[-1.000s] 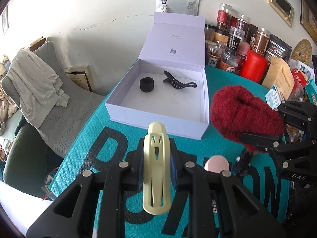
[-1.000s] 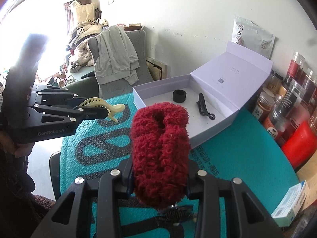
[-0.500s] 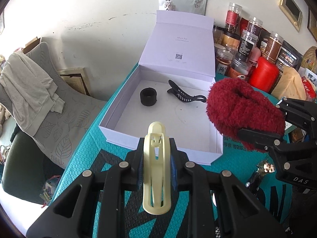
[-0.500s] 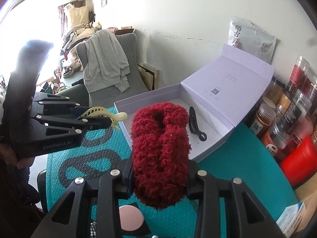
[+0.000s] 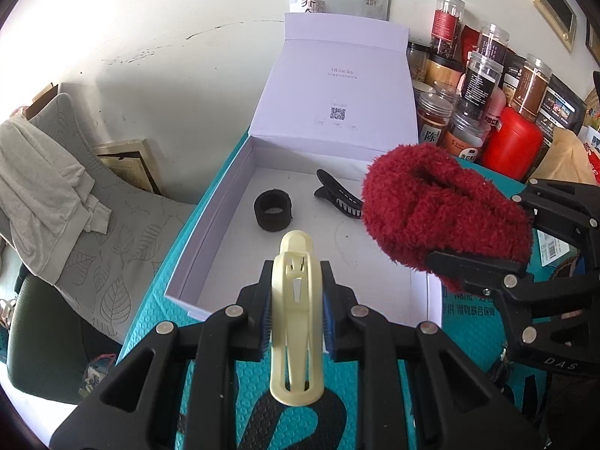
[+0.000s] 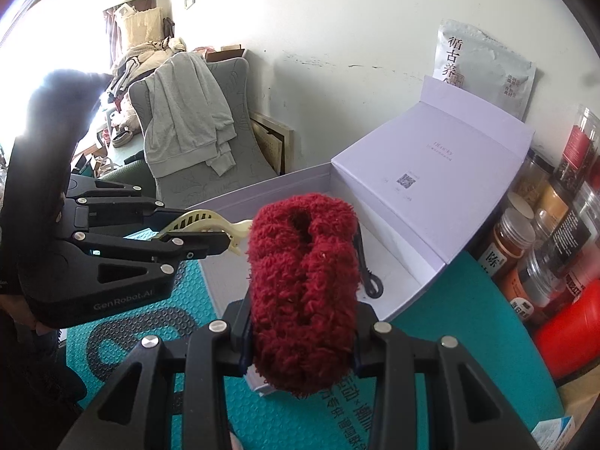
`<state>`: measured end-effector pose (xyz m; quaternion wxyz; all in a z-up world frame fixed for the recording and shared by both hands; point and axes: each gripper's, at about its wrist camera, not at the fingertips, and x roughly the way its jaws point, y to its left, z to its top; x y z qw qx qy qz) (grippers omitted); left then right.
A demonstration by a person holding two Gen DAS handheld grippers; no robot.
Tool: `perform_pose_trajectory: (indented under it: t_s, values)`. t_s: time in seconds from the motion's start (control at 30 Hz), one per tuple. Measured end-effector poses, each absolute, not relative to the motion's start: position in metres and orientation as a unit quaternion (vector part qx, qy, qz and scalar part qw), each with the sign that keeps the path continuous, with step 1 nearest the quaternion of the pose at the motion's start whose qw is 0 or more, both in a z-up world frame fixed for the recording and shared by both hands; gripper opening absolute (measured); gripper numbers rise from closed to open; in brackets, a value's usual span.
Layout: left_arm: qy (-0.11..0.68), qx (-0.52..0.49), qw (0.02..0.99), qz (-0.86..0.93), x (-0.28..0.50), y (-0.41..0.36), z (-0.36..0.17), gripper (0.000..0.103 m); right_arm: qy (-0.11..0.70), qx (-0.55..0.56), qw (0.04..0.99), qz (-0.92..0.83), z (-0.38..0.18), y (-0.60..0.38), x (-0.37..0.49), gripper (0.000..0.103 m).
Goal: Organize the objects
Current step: 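Carry the cream clip and red scrunchie with both grippers into the white box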
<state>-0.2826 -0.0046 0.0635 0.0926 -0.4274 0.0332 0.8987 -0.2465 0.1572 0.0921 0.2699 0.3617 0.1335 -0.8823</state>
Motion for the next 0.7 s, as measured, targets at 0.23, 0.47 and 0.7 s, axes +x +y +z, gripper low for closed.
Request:
perform_pose_trajectory:
  t_s: [0.23,0.47,0.7]
  values:
    - [0.029,-0.426,0.084,0.900,-0.317,-0.001,0.057,0.020,0.141,0.363,0.257,-0.885,0.091,0.155,-0.272,0.037]
    - [0.019,-0.432,0.087,0.897,-0.348,-0.005,0.049,0.020,0.135,0.369,0.247,-0.885,0.086,0.155,-0.301,0.037]
    - [0.026,-0.444,0.079,0.892,-0.376,-0.006,0.030,0.020,0.132,0.377,0.235,-0.886,0.072,0.154,-0.327,0.037]
